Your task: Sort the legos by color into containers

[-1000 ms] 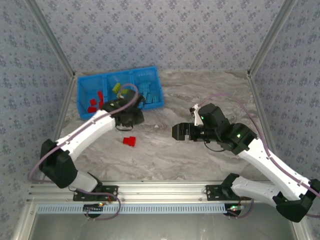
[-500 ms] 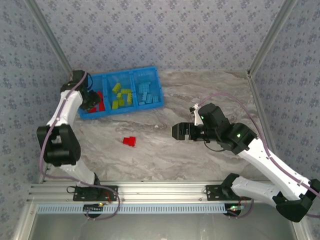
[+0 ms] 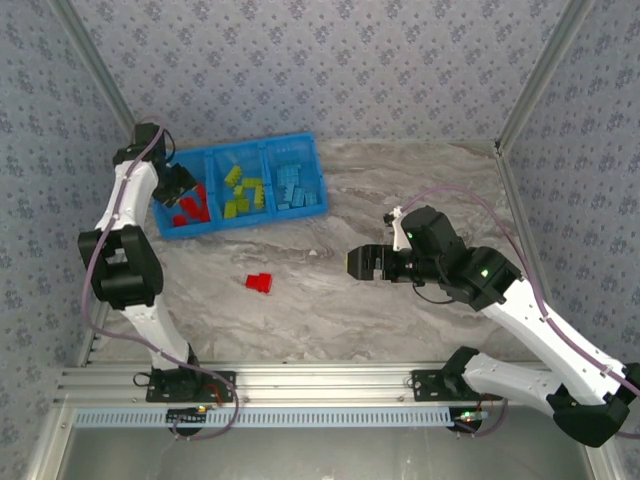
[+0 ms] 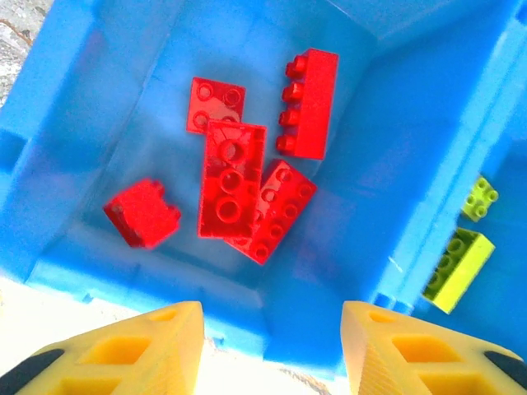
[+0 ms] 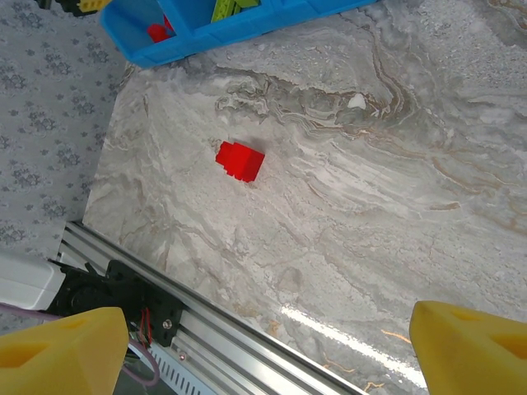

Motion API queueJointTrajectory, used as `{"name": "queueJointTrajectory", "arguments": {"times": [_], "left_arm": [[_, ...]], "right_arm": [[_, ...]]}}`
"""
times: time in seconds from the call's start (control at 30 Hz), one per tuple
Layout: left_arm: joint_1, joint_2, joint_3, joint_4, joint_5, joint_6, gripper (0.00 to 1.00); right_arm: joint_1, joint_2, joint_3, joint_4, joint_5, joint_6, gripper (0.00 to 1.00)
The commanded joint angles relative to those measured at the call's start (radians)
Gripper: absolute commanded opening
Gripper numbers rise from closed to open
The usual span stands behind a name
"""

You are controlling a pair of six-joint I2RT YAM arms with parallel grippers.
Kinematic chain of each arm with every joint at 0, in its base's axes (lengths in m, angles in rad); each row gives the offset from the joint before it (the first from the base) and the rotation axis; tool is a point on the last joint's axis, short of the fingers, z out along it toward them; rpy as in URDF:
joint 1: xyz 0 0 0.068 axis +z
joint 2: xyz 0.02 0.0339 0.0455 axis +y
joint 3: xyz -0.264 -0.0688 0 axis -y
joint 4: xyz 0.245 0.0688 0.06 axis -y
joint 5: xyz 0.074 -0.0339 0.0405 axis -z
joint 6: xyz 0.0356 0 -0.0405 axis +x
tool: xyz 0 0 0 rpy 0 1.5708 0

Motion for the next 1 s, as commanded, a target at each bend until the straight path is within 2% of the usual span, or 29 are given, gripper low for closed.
{"name": "queueJointTrajectory", "arguments": {"times": [0.0, 0.07, 0.17, 0.33, 0.43, 0.6, 0.67, 0.77, 0.97], "left_arm": [[0.0, -0.149, -0.02, -0.053, 0.063, 0.01, 0.48], [-0.022, -0.233, -0.079, -0.063, 0.085, 0.003, 0.47], [-0.116, -0.394, -0.219, -0.069, 0.084, -0.033, 0.47], [-0.423, -0.653, -0.528, -0.03, -0.035, -0.191, 0.47], [-0.596, -0.71, -0.661, -0.009, -0.095, -0.261, 0.47], [-0.795, -0.648, -0.739, 0.009, -0.232, -0.24, 0.47], [-0.836, -0.576, -0.736, 0.021, -0.28, -0.196, 0.49], [-0.868, -0.473, -0.735, 0.073, -0.323, -0.132, 0.49], [-0.866, -0.325, -0.722, 0.138, -0.395, -0.064, 0.49]], "right_arm": [[-0.005, -0.013, 0.014, -0.006, 0.004, -0.003, 0.91], [-0.005, -0.01, 0.004, 0.007, 0.002, 0.001, 0.91], [-0.006, 0.002, -0.018, 0.035, 0.002, 0.013, 0.91], [-0.005, 0.04, -0.04, 0.083, -0.013, 0.038, 0.91], [-0.003, 0.066, -0.039, 0.095, -0.027, 0.036, 0.91], [-0.001, 0.097, -0.021, 0.092, -0.038, 0.023, 0.91], [-0.001, 0.099, -0.017, 0.088, -0.038, 0.021, 0.91], [0.001, 0.091, -0.018, 0.076, -0.03, 0.023, 0.91], [0.002, 0.038, -0.038, 0.053, 0.0, 0.035, 0.91]]}}
